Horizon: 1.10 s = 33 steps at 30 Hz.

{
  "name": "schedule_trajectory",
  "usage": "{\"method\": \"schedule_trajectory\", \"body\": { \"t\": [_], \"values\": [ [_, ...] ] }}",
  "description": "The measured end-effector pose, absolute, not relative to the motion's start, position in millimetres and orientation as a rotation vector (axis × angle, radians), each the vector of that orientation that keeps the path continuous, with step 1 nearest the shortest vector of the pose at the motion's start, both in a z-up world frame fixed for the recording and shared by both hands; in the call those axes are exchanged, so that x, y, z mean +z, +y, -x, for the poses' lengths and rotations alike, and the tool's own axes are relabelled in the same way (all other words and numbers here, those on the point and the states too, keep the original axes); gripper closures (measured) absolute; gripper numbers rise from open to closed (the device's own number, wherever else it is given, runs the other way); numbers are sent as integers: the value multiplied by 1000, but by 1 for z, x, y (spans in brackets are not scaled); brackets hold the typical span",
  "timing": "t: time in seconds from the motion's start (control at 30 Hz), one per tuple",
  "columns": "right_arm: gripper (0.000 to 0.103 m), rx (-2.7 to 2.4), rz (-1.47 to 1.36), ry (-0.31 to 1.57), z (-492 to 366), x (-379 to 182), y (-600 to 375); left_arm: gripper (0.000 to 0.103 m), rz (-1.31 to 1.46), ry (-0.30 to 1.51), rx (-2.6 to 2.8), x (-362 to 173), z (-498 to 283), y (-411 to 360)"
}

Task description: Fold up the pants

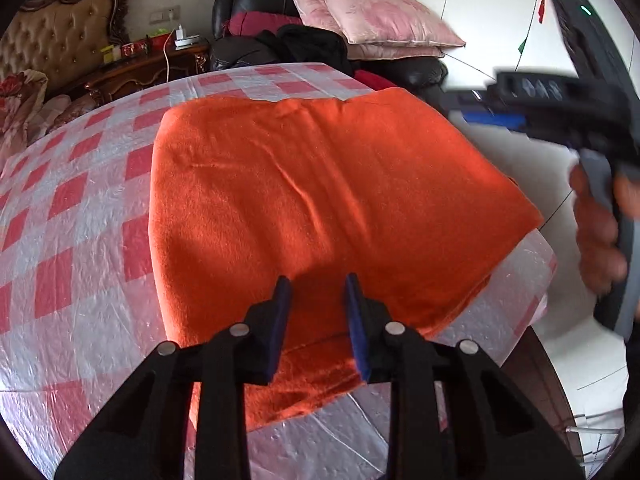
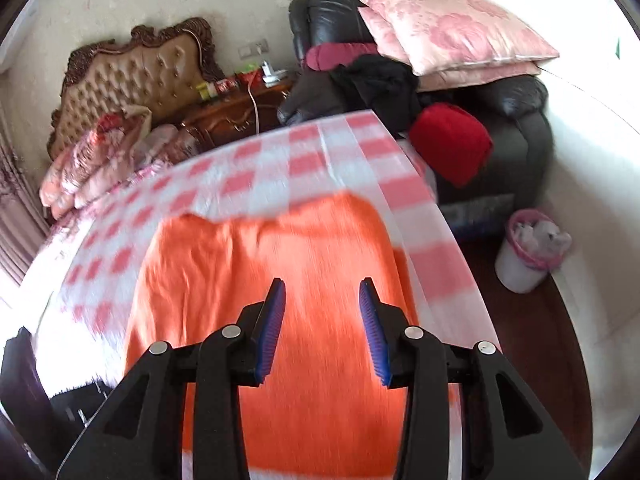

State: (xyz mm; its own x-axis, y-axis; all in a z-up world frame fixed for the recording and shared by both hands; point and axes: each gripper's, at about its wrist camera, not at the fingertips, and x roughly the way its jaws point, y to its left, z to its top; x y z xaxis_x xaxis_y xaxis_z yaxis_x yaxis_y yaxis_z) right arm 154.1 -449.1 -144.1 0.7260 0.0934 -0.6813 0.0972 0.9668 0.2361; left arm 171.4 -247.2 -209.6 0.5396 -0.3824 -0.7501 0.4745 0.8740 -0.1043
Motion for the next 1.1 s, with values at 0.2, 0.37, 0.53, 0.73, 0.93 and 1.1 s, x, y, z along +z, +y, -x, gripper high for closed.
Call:
{"method": "schedule_trajectory", "body": {
  "t": [0.2,0.37,0.53,0.73,0.93,1.1],
  "values": [
    [65,58,-255,864,-220,-163,-462,75,-156,857,-473,-213,-165,-253],
    [74,20,-262,879,-230,-184,-476,75,-185,842,-470,-213,-164,-256],
    [74,-30,-171,834,-225,-191,-465,75,-219,795,-430,-201,-156,-259],
    [74,-36,-150,818,-224,-193,-464,74,-237,811,-442,-198,-145,-266],
    [74,-45,-129,811,-221,-193,-461,73,-176,877,-455,-208,-152,-258],
    [67,-82,-126,834,-212,-179,-458,73,-197,870,-449,-210,-150,-260]
  ]
}}
